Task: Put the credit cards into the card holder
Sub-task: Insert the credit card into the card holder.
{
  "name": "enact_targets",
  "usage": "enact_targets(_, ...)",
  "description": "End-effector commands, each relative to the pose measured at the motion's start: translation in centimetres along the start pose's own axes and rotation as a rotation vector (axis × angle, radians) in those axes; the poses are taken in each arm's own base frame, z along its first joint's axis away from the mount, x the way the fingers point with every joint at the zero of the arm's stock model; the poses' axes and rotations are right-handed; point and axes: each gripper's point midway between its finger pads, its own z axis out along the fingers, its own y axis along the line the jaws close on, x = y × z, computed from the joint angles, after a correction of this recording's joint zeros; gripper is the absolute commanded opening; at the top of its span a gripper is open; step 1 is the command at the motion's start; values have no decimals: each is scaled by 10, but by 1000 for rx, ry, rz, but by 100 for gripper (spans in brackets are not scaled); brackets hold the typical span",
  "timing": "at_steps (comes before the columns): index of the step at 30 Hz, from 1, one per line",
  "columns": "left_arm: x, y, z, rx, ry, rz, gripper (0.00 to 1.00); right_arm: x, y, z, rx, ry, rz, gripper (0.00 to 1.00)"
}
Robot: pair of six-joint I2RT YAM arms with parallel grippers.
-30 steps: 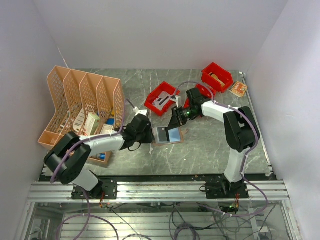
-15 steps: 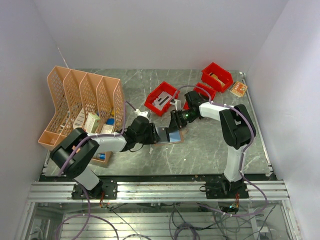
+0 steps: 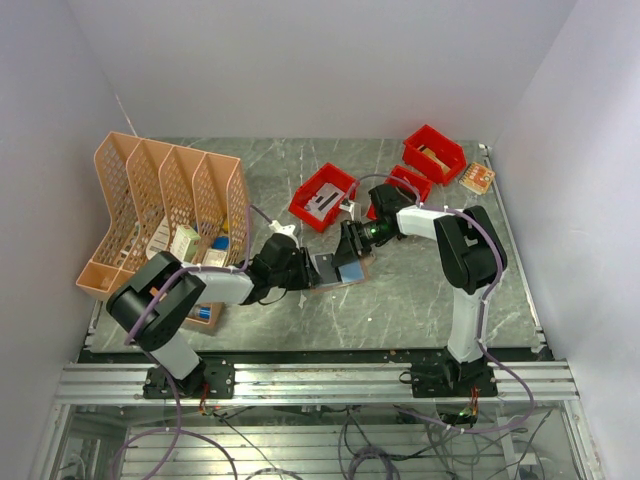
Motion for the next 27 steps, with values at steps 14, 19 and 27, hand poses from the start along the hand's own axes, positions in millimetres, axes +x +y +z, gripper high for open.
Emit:
enact_targets(14, -5, -8, -4, 45, -16, 9, 49, 0, 20, 5, -66, 9, -42, 29)
enact_targets(19, -13, -7, -20, 40, -58, 17, 53, -16, 23, -13, 2, -28, -148, 35)
enact_targets(27, -49, -41, -60, 123, -174, 77, 55, -52, 29, -67, 50, -136, -304, 36)
